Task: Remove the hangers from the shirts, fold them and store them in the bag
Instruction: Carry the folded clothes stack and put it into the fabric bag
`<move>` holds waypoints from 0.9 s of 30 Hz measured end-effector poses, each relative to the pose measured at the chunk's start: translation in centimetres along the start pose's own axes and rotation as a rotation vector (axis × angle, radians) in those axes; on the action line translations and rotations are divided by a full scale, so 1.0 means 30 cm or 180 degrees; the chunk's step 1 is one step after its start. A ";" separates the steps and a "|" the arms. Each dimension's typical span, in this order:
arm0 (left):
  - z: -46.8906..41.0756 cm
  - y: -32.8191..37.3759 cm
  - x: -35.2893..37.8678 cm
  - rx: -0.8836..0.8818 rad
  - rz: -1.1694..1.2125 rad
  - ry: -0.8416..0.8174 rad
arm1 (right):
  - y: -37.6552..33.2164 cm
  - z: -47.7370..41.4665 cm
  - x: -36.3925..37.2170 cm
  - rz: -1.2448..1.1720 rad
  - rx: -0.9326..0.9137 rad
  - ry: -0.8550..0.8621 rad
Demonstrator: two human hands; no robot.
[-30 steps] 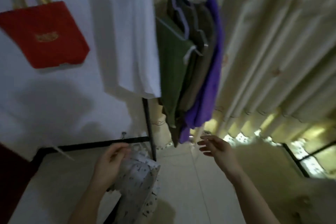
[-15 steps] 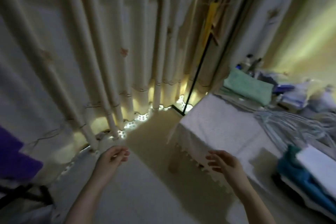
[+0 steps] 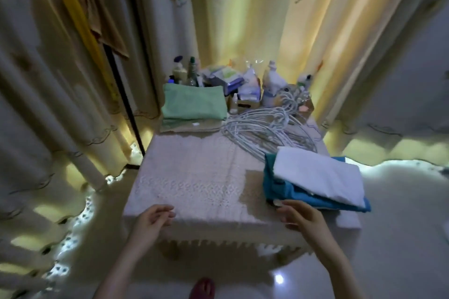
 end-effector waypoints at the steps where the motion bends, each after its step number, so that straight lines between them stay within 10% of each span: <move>1: -0.047 0.031 0.034 0.0002 -0.0094 -0.0102 | 0.011 -0.011 -0.051 -0.0084 0.0045 0.0193; 16: -0.408 0.285 0.840 0.0415 -0.1215 -0.1562 | 0.154 -0.069 -0.629 0.0474 0.0419 0.2224; 27: -0.354 0.255 1.326 0.0838 -0.2359 -0.1968 | 0.220 -0.547 -0.610 0.1891 0.0453 -0.0254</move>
Point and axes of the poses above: each hand's wrist, its own z-axis away from the middle knuckle, its own x-axis out of the palm, y = z × x, the point moved 9 cm from there along -z, towards the middle knuckle, and after that the axes turned 4 degrees about z, right-handed, at the moved point
